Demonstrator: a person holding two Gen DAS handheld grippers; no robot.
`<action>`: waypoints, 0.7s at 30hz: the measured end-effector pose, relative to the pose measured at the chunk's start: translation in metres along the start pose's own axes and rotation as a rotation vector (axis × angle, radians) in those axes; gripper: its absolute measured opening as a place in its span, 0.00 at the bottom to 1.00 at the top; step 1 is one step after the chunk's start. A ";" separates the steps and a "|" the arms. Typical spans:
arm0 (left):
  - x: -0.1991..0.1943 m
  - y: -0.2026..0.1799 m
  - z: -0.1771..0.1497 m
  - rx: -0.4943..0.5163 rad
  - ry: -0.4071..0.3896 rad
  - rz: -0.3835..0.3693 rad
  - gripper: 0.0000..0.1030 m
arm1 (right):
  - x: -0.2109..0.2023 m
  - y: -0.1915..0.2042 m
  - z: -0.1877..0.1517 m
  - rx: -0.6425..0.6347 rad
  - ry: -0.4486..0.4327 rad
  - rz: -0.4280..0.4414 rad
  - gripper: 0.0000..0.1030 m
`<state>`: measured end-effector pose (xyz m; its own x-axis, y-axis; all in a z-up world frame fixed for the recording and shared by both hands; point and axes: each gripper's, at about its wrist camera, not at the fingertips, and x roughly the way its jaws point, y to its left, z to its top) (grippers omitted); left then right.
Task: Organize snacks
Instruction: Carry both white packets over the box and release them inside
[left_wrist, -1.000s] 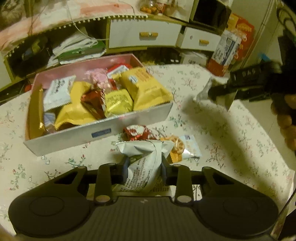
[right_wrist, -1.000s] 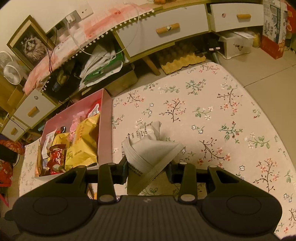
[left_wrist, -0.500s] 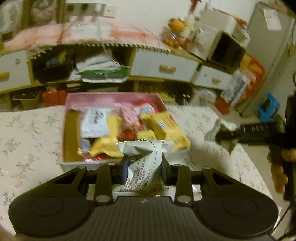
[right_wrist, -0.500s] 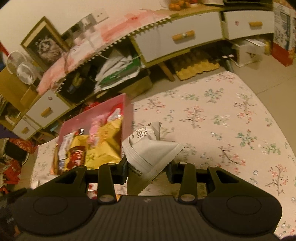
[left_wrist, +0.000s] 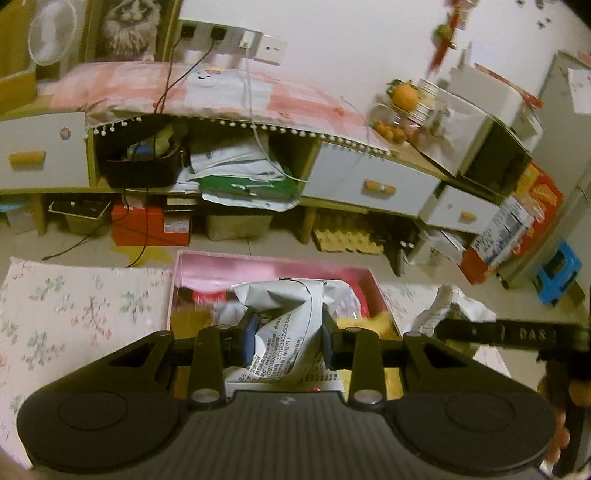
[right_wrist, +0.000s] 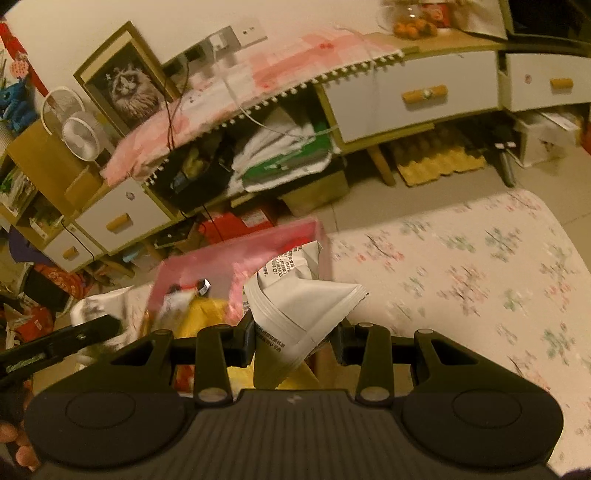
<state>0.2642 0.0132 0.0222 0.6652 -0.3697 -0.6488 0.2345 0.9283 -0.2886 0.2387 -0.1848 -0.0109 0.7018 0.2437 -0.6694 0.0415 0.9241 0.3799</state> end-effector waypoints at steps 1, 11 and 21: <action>0.006 0.001 0.005 -0.011 -0.003 -0.001 0.38 | 0.004 0.003 0.004 -0.001 -0.006 0.011 0.35; 0.066 0.007 0.017 -0.064 0.060 0.041 0.38 | 0.055 0.031 0.022 -0.032 0.017 0.061 0.35; 0.060 0.013 0.016 -0.068 0.039 0.052 0.44 | 0.053 0.026 0.019 -0.002 0.008 0.071 0.51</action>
<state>0.3181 0.0034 -0.0088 0.6465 -0.3234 -0.6910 0.1506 0.9420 -0.3000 0.2901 -0.1536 -0.0244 0.6975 0.3105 -0.6458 -0.0095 0.9051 0.4250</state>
